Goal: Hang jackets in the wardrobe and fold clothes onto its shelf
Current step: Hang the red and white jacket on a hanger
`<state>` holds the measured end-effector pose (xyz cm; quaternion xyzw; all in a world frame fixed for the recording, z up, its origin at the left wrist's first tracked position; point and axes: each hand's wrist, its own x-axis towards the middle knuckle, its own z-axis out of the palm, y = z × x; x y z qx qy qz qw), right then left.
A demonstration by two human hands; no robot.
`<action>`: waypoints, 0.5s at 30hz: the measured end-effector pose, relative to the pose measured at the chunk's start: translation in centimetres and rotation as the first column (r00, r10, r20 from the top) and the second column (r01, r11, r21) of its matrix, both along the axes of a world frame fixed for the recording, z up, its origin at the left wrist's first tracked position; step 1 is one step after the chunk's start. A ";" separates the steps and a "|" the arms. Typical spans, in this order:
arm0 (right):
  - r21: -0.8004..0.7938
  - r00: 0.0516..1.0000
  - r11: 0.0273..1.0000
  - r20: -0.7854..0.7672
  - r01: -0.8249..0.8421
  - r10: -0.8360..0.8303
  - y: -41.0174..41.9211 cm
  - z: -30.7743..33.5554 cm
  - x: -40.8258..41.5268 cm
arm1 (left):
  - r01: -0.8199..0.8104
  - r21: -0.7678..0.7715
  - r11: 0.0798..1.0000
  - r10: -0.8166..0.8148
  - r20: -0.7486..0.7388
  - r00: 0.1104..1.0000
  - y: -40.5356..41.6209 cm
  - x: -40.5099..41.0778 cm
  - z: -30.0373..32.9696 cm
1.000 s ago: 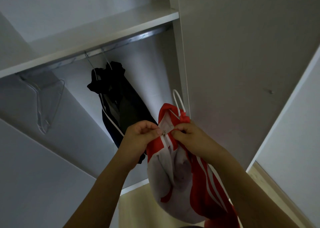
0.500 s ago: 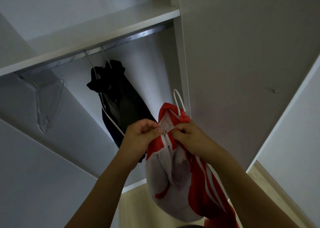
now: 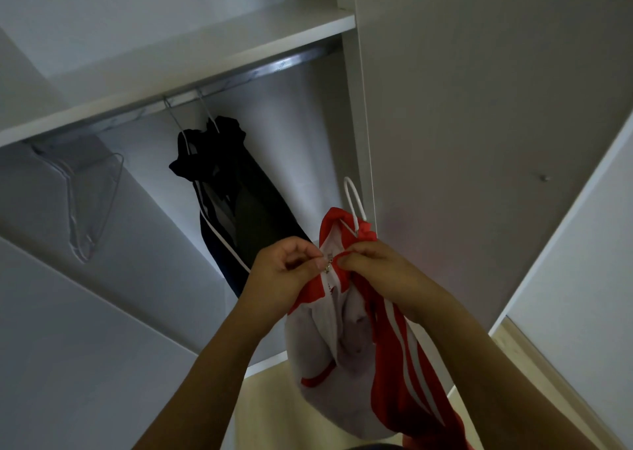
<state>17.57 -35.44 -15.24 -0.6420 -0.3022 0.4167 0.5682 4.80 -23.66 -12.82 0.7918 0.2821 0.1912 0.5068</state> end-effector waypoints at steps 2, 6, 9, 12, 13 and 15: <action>0.016 1.000 1.000 0.015 -0.017 0.016 -0.1 -0.1 0.1 | 0.016 -0.026 1.000 -0.016 0.008 1.000 0.1 -0.1 -0.1; 0.100 0.993 0.990 -0.069 0.103 -0.096 0.0 -0.3 -0.3 | 0.011 -0.093 0.996 -0.007 0.048 0.999 -0.1 -0.2 -0.7; 0.129 0.968 0.966 -0.144 0.225 -0.206 0.6 -0.5 -0.8 | -0.004 -0.114 0.993 0.011 0.061 0.998 -0.3 -0.2 -1.1; 0.116 0.963 0.970 -0.192 0.212 -0.188 0.5 -0.4 -0.9 | 0.027 -0.113 0.993 -0.021 0.054 0.998 0.2 -0.4 -1.0; 0.116 0.967 0.975 -0.197 0.187 -0.162 0.4 -0.2 -0.8 | 0.041 -0.115 0.993 -0.035 0.056 0.998 0.4 -0.4 -0.9; 0.102 0.974 0.983 -0.184 0.152 -0.132 0.3 0.1 -0.6 | 0.057 -0.090 0.994 -0.052 0.061 0.997 0.6 -0.3 -0.7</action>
